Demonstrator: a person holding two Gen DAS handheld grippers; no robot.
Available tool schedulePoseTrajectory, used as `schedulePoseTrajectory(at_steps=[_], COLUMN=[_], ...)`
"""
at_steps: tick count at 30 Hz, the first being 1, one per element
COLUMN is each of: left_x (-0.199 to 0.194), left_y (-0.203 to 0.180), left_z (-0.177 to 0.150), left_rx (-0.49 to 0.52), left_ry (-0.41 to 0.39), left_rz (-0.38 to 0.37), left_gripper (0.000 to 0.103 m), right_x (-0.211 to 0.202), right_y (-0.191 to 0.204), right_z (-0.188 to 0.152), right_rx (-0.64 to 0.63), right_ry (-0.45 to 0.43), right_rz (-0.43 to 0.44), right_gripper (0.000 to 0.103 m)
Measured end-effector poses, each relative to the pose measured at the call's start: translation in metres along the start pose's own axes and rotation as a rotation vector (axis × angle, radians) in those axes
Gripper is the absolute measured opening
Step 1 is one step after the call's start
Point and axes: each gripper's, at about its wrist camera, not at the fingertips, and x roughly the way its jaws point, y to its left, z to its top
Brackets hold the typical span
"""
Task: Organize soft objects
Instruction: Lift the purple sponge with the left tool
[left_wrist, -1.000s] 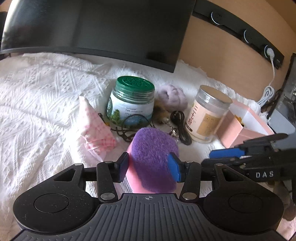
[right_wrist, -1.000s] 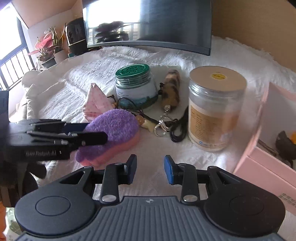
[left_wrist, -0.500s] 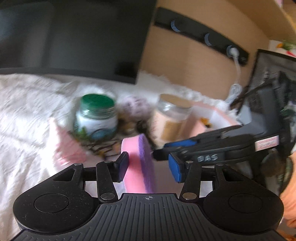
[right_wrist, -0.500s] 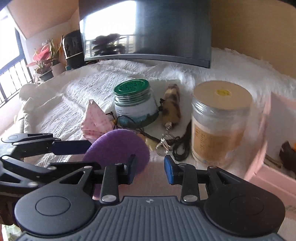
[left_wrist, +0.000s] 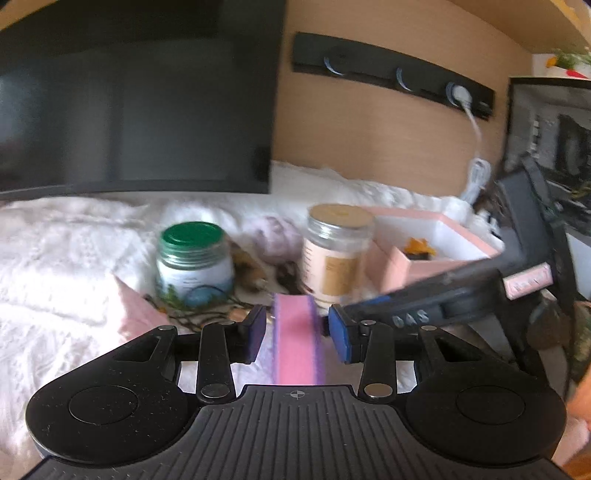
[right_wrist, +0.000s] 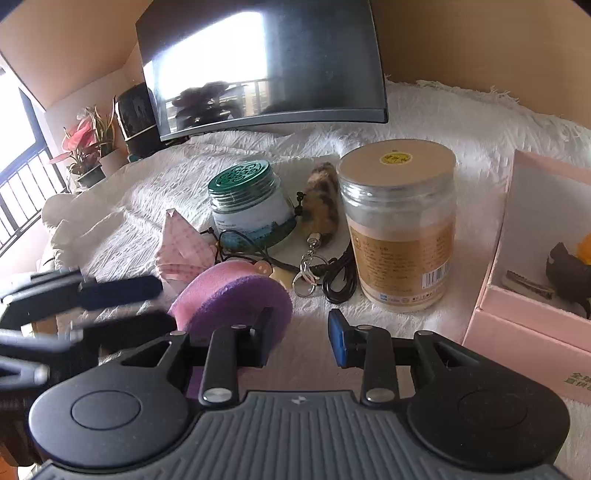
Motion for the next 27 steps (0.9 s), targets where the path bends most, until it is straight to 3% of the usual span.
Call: schedulePoseTrajectory(at_steps=[6,11,15,19,23,27], left_x=[0.012,0.03,0.039,0.032,0.001,-0.039], left_y=[-0.008,-0.019,-0.014,-0.004,0.033,0.075], left_z=[-0.003,-0.005,-0.009,-0.012,-0.017,-0.018], left_rx=[0.049,0.086,0.03,-0.033,-0.198,-0.311], left_ry=[0.07,0.096,0.094,0.067,0.011,-0.098], left_rz=[-0.039,0.05,0.046,0.041,0.064,0.18], left_gripper=[0.043,0.043,0.043,0.035,0.035,0.034], right_x=[-0.001,-0.005,-0.012,-0.013,-0.013,-0.001], right_y=[0.001,-0.002,-0.004,0.001,0.022,0.053], right_z=[0.0,-0.001,0.0,0.002,0.01,0.025], right_rx=[-0.007,-0.005,-0.019,-0.061,-0.17,-0.256], right_ry=[-0.004,-0.022,-0.052,-0.049,-0.031,0.013], right_rz=[0.007,-0.004,-0.028,-0.066,-0.087,-0.038], right_gripper=[0.032,0.033,0.033,0.032,0.035,0.042])
